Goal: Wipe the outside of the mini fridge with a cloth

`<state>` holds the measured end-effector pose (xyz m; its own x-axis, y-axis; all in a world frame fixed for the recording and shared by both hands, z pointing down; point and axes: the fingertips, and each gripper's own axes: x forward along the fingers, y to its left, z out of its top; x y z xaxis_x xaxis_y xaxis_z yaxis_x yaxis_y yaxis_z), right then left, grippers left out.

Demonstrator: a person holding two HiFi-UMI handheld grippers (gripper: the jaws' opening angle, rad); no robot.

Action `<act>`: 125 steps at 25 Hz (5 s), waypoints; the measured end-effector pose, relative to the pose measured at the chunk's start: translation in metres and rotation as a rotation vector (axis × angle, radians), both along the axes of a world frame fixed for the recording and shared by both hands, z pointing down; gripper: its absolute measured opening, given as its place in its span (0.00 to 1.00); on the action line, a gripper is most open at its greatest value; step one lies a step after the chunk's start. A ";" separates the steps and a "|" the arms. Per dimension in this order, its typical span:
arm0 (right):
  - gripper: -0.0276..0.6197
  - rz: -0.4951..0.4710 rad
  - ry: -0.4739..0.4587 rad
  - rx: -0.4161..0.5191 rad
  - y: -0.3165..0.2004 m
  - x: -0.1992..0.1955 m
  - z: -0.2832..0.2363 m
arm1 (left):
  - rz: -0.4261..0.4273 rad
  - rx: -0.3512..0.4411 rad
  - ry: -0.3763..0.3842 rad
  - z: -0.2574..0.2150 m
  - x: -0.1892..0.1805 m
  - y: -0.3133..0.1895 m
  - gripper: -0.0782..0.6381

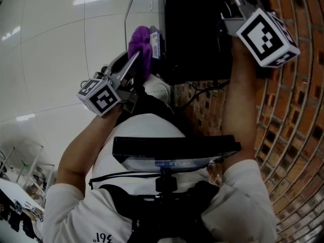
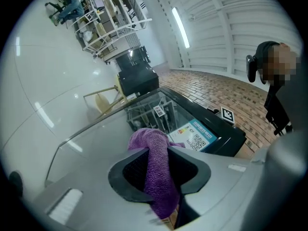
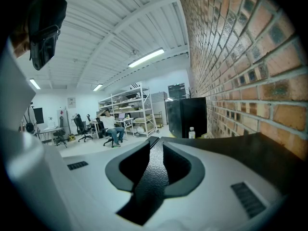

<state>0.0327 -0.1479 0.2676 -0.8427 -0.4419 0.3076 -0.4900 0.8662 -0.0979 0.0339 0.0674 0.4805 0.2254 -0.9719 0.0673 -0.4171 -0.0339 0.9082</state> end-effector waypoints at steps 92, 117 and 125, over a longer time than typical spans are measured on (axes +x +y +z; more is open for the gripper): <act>0.16 0.003 -0.007 -0.006 0.000 0.000 0.000 | 0.197 -0.542 -0.228 0.268 0.007 0.014 0.26; 0.16 0.017 -0.009 -0.008 -0.001 0.002 0.000 | 0.154 -0.447 -0.201 0.224 -0.017 0.012 0.26; 0.16 0.026 -0.005 -0.004 -0.003 0.005 0.002 | 0.120 -0.390 -0.180 0.193 -0.027 0.008 0.26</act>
<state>0.0375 -0.1511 0.2694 -0.8326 -0.4625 0.3048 -0.5118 0.8528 -0.1040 0.0066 0.0756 0.6739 0.2865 -0.8335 0.4723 -0.5838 0.2390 0.7759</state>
